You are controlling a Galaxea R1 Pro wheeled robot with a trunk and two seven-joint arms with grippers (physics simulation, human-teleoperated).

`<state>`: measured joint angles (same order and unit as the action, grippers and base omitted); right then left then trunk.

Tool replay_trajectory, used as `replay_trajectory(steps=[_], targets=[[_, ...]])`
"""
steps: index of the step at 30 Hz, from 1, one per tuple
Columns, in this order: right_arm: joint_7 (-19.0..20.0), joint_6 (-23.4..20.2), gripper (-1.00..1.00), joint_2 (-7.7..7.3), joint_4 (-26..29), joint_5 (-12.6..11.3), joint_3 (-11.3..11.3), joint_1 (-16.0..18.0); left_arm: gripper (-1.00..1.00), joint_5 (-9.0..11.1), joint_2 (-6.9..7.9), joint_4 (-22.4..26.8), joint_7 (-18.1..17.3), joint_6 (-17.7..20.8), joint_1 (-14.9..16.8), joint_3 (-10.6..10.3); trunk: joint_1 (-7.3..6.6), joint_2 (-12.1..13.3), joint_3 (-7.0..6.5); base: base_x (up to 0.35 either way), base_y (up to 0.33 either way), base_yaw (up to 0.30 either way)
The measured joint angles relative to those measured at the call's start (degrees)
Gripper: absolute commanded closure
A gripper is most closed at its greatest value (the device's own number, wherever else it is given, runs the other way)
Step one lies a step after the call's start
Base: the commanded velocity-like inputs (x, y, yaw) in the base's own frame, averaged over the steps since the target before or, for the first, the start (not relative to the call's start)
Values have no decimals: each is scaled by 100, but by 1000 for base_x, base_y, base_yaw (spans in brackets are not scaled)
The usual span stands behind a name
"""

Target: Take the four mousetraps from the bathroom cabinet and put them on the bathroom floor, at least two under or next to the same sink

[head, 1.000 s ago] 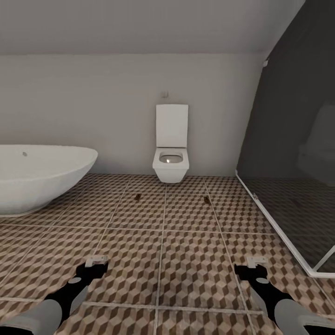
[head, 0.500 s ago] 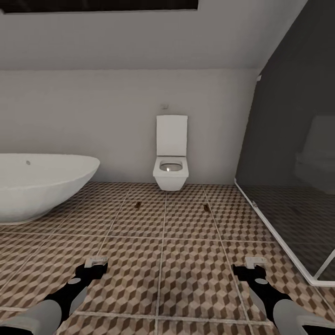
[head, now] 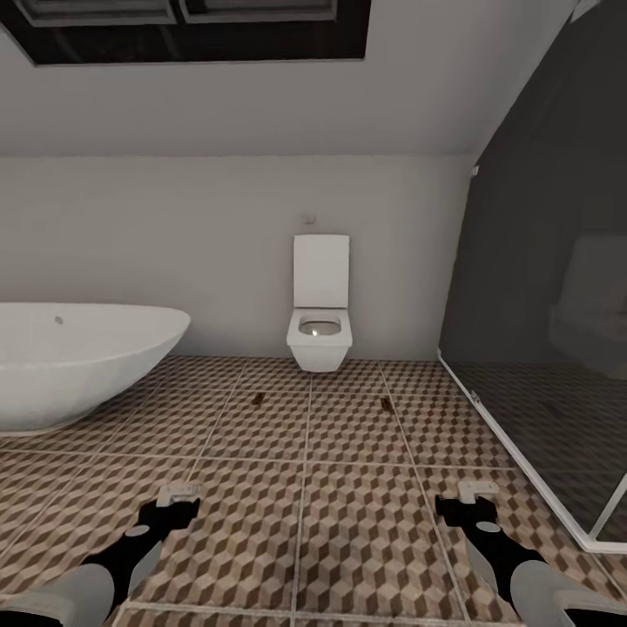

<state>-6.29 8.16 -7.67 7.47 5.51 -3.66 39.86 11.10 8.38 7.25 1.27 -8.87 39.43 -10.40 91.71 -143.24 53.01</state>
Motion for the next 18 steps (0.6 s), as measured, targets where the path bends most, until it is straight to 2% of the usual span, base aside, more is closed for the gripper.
replay_trajectory(steps=[18], targets=[[6,-2,-100,-12,-20,-8,0,0,-100,12,23,-219,0,7,0,0,-375,682,-328,0,0,0]])
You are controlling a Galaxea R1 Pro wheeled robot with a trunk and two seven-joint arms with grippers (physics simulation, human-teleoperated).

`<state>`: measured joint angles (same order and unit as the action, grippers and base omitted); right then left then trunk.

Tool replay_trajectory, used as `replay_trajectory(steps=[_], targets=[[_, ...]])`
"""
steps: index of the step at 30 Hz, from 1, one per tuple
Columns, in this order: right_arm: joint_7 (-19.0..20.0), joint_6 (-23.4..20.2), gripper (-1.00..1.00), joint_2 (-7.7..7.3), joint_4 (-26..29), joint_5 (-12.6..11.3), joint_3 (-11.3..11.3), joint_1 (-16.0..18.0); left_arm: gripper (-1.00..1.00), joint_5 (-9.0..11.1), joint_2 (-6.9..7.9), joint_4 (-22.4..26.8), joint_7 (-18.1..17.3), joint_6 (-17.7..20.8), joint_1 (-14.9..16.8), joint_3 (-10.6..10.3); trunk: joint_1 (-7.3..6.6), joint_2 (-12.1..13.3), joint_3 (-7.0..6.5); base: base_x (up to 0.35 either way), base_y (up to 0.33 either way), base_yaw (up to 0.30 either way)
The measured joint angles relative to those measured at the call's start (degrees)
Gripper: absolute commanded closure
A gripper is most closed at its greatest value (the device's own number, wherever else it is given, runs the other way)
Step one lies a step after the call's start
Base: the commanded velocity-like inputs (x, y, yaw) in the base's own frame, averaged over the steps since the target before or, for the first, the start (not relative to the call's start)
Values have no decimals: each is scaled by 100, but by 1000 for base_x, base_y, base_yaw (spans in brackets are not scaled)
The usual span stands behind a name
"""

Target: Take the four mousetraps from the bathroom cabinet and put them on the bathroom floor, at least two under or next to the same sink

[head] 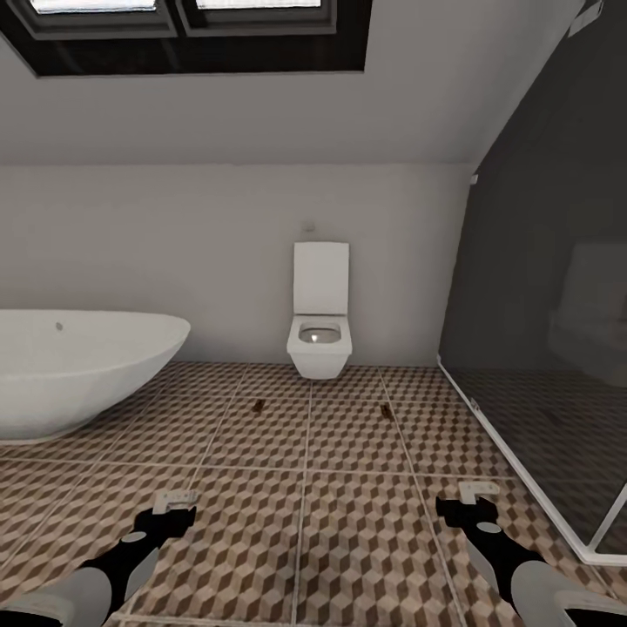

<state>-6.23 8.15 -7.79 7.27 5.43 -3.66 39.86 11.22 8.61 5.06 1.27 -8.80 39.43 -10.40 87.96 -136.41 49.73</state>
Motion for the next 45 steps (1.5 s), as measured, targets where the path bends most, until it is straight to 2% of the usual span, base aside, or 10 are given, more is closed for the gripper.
replay_trajectory(steps=[8,27,45], targets=[[0,-2,-100,-4,-73,-1,0,0,-100,11,6,-113,0,-5,0,0,-176,321,-144,0,0,0],[9,-1,-100,-1,-791,18,8,-19,-100,123,8,-390,0,0,0,0,-593,1083,-485,0,0,0],[11,-25,-100,6,-894,9,9,-27,-100,134,-6,-454,0,30,-13,0,-989,1805,-808,0,0,0]])
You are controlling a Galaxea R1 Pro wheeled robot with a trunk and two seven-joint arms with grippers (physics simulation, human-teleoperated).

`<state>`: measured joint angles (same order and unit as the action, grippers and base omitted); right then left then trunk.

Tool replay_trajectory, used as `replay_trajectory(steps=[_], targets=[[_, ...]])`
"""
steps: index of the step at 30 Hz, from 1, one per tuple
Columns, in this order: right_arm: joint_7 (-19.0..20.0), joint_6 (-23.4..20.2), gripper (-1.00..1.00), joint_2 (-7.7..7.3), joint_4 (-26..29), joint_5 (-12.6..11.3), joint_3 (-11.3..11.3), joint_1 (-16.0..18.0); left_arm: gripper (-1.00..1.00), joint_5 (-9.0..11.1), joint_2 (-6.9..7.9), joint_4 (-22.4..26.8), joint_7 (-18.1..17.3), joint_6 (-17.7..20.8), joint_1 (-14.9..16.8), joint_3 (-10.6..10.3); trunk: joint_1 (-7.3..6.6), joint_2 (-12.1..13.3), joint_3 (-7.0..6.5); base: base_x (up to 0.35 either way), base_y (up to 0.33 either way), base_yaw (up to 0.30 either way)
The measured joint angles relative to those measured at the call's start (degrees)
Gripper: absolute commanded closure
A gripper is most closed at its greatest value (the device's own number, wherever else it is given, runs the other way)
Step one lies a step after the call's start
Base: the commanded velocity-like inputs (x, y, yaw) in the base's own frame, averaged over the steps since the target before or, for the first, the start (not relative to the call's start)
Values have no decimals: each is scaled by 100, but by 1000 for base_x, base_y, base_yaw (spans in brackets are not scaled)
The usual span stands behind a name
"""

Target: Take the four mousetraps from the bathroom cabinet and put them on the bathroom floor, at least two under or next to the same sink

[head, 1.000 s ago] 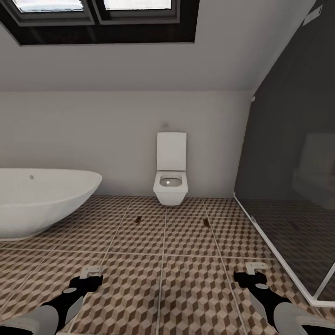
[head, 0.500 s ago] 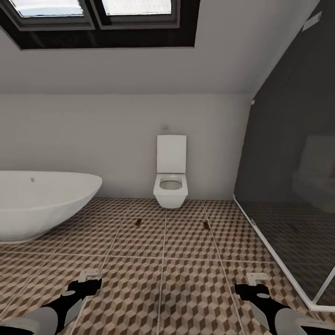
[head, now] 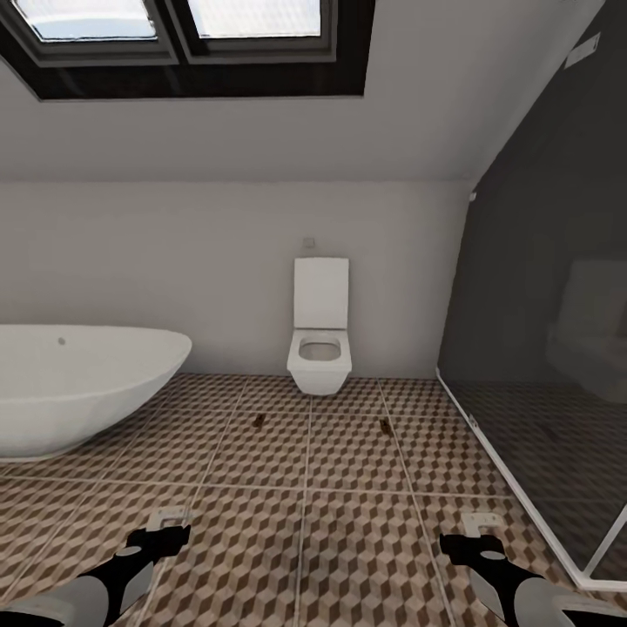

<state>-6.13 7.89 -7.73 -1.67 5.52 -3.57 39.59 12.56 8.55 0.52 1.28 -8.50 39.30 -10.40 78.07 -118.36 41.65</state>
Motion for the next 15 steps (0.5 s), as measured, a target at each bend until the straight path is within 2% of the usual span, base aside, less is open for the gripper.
replay_trajectory(steps=[15], targets=[[0,-9,-100,-3,-7,-3,0,-3,-100,7,6,-18,0,5,-35,0,-330,602,-269,0,0,0]])
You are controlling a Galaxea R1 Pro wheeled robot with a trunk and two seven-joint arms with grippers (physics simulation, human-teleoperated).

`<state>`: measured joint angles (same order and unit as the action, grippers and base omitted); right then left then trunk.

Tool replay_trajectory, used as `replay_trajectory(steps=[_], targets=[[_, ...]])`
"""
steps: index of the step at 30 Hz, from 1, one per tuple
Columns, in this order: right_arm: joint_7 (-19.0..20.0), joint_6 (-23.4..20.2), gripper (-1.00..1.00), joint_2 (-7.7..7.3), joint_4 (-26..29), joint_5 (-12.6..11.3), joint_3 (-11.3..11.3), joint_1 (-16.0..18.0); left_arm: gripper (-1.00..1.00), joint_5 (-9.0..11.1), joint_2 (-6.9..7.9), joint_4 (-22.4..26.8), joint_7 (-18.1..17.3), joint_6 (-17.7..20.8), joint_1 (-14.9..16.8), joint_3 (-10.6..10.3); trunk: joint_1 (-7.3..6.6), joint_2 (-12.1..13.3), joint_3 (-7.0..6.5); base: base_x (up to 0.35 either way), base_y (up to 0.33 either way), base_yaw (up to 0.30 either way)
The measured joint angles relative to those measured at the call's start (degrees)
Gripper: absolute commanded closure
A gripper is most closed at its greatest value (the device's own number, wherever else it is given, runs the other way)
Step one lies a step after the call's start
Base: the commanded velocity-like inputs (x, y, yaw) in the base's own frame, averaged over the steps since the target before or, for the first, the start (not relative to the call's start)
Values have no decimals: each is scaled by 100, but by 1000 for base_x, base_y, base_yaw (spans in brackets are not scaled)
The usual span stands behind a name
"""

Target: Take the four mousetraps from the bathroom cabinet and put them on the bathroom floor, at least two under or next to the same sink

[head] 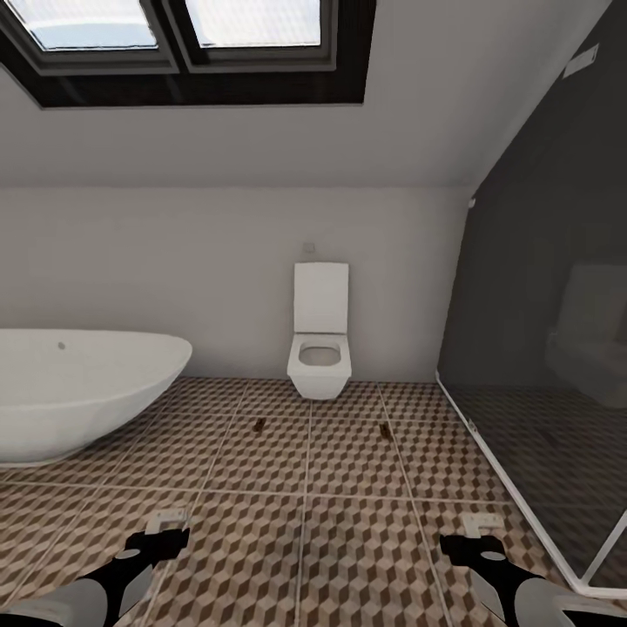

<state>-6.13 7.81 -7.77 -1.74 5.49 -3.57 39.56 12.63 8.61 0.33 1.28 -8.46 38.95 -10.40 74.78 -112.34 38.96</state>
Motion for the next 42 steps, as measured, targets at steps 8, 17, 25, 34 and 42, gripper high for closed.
replay_trajectory(steps=[8,17,25,34,42], targets=[[0,-7,-100,3,0,0,0,0,-100,0,4,-3,5,0,-9,0,-176,321,-144,0,0,0],[0,-15,-100,17,-1,0,0,-40,-100,0,9,-3,2,-7,9,0,-373,682,-305,0,0,0],[0,-6,-100,41,-1,-1,-1,-359,-100,-5,-10,-3,-1,-10,-14,0,-549,1003,-449,0,0,0],[0,-18,-100,54,-1,-1,-1,-663,-100,-8,-14,-4,-8,-1,-257,0,-747,1364,-610,0,0,0],[2,-52,-100,56,-1,-1,-1,-943,-100,-1,-9,-4,-8,1,-529,0,-923,1685,-754,0,0,0]])
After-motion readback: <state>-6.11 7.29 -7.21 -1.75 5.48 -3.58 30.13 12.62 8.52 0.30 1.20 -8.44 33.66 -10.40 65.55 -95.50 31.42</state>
